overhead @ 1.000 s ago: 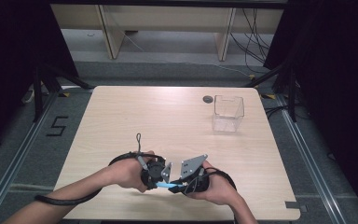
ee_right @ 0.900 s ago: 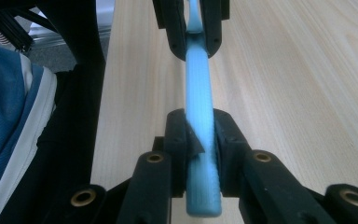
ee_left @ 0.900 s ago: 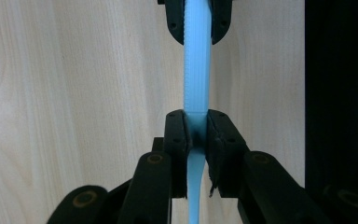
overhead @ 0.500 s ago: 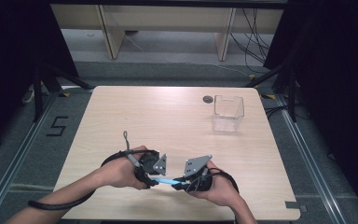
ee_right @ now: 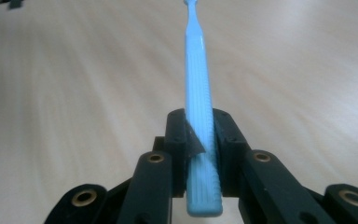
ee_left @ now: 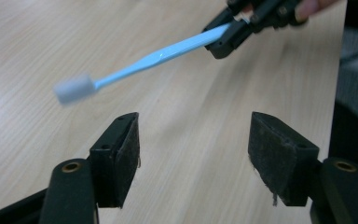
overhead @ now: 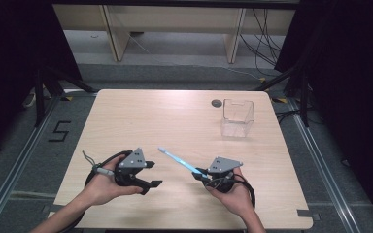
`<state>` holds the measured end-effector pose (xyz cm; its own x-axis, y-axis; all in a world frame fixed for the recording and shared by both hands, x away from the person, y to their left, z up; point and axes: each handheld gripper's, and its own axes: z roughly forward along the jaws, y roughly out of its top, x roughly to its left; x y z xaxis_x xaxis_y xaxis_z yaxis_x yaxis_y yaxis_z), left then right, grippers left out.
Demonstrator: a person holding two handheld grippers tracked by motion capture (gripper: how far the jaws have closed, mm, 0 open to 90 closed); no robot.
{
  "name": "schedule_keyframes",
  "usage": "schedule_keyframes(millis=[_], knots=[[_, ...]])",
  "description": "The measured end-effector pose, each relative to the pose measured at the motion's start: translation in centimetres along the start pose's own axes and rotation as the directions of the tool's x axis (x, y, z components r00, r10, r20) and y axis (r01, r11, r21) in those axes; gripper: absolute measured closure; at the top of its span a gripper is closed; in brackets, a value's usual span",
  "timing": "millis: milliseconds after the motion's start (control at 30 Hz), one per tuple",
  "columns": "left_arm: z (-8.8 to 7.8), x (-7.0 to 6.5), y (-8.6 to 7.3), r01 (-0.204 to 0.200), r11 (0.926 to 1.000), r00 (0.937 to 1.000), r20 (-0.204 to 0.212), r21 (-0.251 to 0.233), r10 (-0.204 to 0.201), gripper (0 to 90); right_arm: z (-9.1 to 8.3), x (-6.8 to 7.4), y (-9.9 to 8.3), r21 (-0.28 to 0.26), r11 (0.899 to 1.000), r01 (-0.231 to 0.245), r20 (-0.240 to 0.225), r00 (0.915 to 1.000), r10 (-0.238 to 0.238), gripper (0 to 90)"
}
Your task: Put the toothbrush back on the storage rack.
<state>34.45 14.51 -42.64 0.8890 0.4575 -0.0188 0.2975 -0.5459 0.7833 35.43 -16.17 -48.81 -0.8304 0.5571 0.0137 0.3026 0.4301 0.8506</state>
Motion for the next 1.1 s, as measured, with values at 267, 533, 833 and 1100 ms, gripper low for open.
schedule_keyframes(millis=[267, 533, 833, 1100], knots=[[1.6, 2.8, -1.5, 0.329, 0.9136, 0.9408, 0.001, -0.238, -0.339, 30.0, 0.2, 0.5, 0.5, -0.175, 0.984, -0.033, 0.135, 0.9892, 0.057, 78.8], [2.8, 3.5, 0.3, 0.382, 0.8687, 0.9188, 0.028, -0.316, -0.394, 32.3, 0.8, 1.4, 1.4, -0.241, 0.970, -0.010, 0.161, 0.9857, 0.050, 78.8], [4.4, 4.3, 1.7, 0.467, 0.8173, 0.8822, 0.112, -0.338, -0.457, 34.8, 1.2, 2.5, 2.1, -0.253, 0.967, -0.022, 0.147, 0.9872, 0.061, 78.8], [5.1, 4.5, 2.1, 0.494, 0.7957, 0.8674, 0.136, -0.350, -0.479, 39.4, 1.6, 2.6, 2.6, -0.284, 0.959, 0.002, 0.163, 0.9856, 0.046, 78.8]])
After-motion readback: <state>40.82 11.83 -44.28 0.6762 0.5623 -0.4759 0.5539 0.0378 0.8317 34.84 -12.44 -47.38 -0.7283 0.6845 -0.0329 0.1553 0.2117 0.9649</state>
